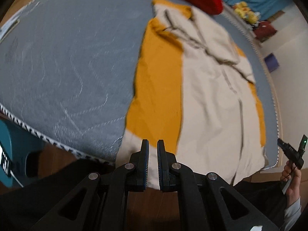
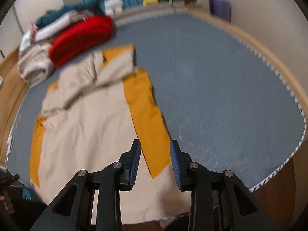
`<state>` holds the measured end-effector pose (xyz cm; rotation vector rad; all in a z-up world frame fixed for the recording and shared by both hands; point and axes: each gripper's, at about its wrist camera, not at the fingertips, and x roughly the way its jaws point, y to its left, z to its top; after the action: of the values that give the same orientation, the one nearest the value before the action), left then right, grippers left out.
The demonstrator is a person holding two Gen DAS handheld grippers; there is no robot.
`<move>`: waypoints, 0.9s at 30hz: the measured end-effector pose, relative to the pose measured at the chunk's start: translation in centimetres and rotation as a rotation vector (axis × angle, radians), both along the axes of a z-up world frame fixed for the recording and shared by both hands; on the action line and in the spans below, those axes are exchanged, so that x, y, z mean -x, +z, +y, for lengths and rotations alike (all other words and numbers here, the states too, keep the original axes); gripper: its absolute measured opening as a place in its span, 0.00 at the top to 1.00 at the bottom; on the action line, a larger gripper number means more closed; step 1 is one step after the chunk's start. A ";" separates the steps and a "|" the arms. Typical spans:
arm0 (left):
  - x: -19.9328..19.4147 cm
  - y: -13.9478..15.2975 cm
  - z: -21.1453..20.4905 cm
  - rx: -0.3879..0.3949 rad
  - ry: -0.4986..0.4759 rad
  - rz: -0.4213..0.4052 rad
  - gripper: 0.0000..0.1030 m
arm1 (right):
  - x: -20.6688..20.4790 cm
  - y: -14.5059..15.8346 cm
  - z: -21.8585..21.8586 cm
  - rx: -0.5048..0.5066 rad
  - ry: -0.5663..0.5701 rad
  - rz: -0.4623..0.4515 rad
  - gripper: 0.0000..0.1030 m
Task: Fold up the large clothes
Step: 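Grasp the jacket hem with both tools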
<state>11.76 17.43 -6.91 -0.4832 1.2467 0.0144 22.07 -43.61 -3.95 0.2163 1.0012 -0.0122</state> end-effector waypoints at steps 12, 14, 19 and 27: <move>-0.8 -4.3 1.6 0.005 0.054 0.165 0.78 | -2.3 -7.1 -2.8 -0.008 -0.052 0.267 0.68; -0.8 -4.7 1.8 0.005 0.065 0.180 0.77 | -2.5 -6.6 -2.9 -0.011 -0.046 0.243 0.67; -0.8 -5.4 2.0 -0.008 0.069 0.207 0.77 | -2.9 -7.9 -3.0 0.014 -0.057 0.311 0.62; -0.9 -5.9 2.2 -0.018 0.061 0.217 0.76 | -3.2 -10.6 -1.6 0.044 -0.011 0.396 0.59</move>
<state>12.64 19.58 -12.85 -0.5138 1.4423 0.1321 25.24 -45.23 -14.50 0.1825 1.3924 -0.0893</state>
